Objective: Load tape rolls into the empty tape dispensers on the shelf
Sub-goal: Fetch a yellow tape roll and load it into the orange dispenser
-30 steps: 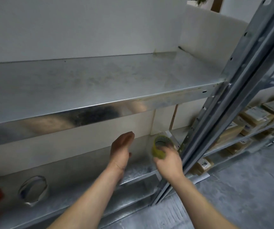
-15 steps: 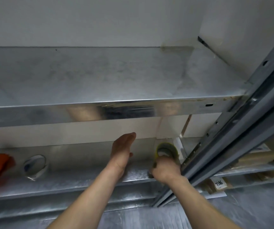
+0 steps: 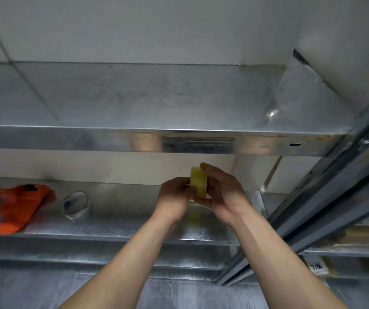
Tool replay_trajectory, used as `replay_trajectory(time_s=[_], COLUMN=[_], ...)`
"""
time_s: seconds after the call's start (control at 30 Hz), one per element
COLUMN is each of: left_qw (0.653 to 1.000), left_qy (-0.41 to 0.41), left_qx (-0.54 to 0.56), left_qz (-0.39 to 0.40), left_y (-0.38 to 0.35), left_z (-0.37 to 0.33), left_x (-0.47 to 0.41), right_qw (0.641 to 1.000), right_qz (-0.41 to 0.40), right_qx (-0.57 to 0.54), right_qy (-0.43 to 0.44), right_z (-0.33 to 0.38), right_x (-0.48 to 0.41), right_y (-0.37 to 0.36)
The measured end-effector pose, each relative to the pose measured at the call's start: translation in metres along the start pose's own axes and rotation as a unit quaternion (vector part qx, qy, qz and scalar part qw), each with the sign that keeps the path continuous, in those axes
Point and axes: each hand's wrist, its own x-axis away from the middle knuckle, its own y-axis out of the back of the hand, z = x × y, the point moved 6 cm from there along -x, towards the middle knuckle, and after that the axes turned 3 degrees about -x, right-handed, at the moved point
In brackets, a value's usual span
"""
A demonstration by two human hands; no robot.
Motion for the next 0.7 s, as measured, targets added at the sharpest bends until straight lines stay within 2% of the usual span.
replay_trajectory(time_s=[0.1,0.33,0.47,0.57,0.7], left_qw=[0.999,0.98,0.973,0.966,0.966], left_qy=[-0.006,0.022,0.034,0.037,0.02], left_qx=[0.04,0.196,0.227,0.256,0.257], left_qz=[-0.016,-0.023,-0.026,-0.024,0.008], left_y=[0.015,0.053,0.085,0.114,0.152], left_z=[0.002,0.009,0.017,0.029,0.046], left_x=[0.002,0.012,0.026,0.037,0.056], right_qw=[0.998,0.972,0.949,0.947,0.967], right_qz=[0.023,-0.041,-0.006,0.021,-0.005], right_qx=[0.037,0.207,0.285,0.281,0.206], right_qy=[0.044,0.103,0.137,0.153,0.152], right_z=[-0.002,-0.023,-0.041,-0.064,-0.099], right_x=[0.005,0.028,0.046,0.059,0.073], right_y=[-0.008,-0.036,-0.07,-0.098,-0.127])
